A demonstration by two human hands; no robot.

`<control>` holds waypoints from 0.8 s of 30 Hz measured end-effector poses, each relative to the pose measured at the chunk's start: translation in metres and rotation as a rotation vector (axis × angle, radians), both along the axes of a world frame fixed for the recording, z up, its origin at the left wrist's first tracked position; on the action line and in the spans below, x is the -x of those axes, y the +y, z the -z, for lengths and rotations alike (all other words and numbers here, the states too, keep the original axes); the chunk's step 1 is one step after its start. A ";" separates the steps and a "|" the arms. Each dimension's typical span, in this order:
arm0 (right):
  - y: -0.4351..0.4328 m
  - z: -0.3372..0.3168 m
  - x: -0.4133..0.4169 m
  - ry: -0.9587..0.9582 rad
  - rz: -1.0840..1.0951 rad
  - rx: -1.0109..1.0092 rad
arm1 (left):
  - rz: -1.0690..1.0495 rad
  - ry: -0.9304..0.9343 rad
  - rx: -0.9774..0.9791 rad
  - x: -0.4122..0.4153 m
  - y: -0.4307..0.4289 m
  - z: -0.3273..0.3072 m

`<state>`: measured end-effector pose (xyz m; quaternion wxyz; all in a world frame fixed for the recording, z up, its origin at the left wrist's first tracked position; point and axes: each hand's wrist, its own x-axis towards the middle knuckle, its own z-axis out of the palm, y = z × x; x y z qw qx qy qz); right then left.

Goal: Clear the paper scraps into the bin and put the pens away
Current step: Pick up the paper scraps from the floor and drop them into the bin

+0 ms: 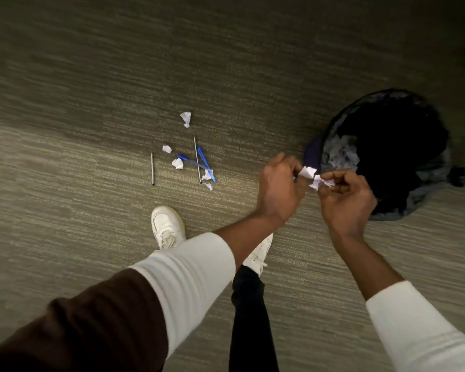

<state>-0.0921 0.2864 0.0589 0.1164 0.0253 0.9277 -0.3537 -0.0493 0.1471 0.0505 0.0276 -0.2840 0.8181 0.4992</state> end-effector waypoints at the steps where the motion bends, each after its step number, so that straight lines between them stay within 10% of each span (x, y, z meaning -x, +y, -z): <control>1: 0.010 0.000 0.010 0.001 0.049 -0.006 | 0.016 0.017 0.002 0.013 0.008 -0.005; 15: 0.063 0.005 0.044 0.005 0.276 0.036 | 0.210 0.055 -0.020 0.079 0.065 -0.022; 24: -0.011 0.029 -0.039 -0.075 -0.152 0.098 | 0.118 -0.114 0.114 -0.037 -0.021 0.013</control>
